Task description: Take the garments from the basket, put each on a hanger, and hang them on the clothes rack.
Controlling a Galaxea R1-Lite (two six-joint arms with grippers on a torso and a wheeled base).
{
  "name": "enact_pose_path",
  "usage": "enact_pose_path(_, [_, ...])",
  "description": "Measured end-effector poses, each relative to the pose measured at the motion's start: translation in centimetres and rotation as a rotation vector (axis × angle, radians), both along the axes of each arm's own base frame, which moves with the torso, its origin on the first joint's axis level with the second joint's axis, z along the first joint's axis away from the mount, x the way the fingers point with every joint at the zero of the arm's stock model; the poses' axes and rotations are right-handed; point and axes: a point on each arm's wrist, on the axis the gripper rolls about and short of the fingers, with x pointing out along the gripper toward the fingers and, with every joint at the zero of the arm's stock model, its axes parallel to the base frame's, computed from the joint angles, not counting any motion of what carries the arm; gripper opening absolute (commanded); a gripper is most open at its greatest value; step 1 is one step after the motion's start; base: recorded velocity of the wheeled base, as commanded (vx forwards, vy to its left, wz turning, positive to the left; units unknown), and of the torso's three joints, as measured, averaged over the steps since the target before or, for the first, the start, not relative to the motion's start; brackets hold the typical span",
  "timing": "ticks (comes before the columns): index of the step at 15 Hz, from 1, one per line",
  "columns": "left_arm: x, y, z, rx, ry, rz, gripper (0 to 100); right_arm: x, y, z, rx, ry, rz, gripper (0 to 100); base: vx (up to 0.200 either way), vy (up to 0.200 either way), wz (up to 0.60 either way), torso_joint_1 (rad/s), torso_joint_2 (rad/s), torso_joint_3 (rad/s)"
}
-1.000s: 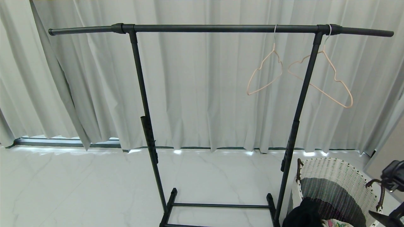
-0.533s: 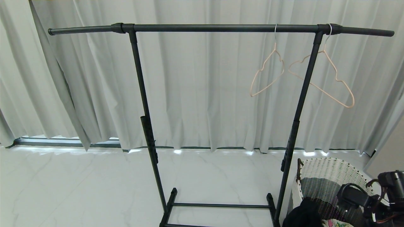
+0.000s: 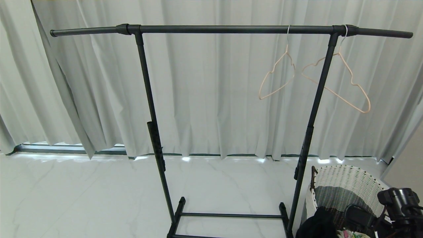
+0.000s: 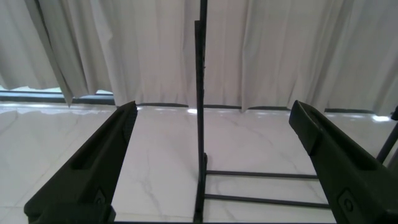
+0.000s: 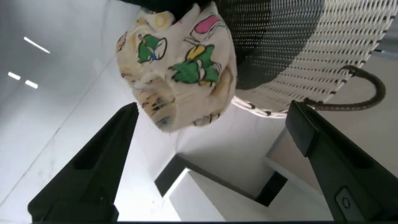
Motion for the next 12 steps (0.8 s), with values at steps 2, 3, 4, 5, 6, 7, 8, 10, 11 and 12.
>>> enact_pose_path(2, [0.0,0.0,0.0,0.0,0.0,0.0,100,0.7,0.0,-0.2,-0.007,-0.046,-0.001,100,0.0,0.0,0.0,0.0,0.0,0.0])
enact_pose_path(3, [0.0,0.0,0.0,0.0,0.0,0.0,100,1.1,-0.1,-0.4,-0.025,-0.067,-0.005,100,0.0,0.0,0.0,0.0,0.0,0.0])
enact_pose_path(4, [0.0,0.0,0.0,0.0,0.0,0.0,100,1.4,-0.1,-0.5,-0.055,-0.088,-0.006,100,0.0,0.0,0.0,0.0,0.0,0.0])
enact_pose_path(5, [0.0,0.0,0.0,0.0,0.0,0.0,100,1.6,-0.1,-0.7,-0.073,-0.098,-0.001,100,0.0,0.0,0.0,0.0,0.0,0.0])
enact_pose_path(6, [0.0,0.0,0.0,0.0,0.0,0.0,100,1.7,-0.1,-0.8,-0.082,-0.096,0.006,100,0.0,0.0,0.0,0.0,0.0,0.0])
enact_pose_path(7, [0.0,0.0,0.0,0.0,0.0,0.0,100,1.7,-0.1,-1.0,-0.086,-0.088,0.01,100,0.0,0.0,0.0,0.0,0.0,0.0])
enact_pose_path(8, [0.0,0.0,0.0,0.0,0.0,0.0,100,1.6,-0.1,-1.1,-0.086,-0.082,0.011,100,0.0,0.0,0.0,0.0,0.0,0.0])
enact_pose_path(10, [0.0,0.0,0.0,0.0,0.0,0.0,100,1.4,-0.1,-1.3,-0.086,-0.073,0.011,0,0.0,0.0,0.0,0.0,0.0,0.0])
enact_pose_path(11, [0.0,0.0,0.0,0.0,0.0,0.0,100,1.3,-0.2,-1.3,-0.087,-0.078,0.009,0,0.0,0.0,0.0,0.0,0.0,0.0])
enact_pose_path(12, [0.0,0.0,0.0,0.0,0.0,0.0,100,1.2,-0.2,-1.3,-0.087,-0.077,0.008,0,0.0,0.0,0.0,0.0,0.0,0.0])
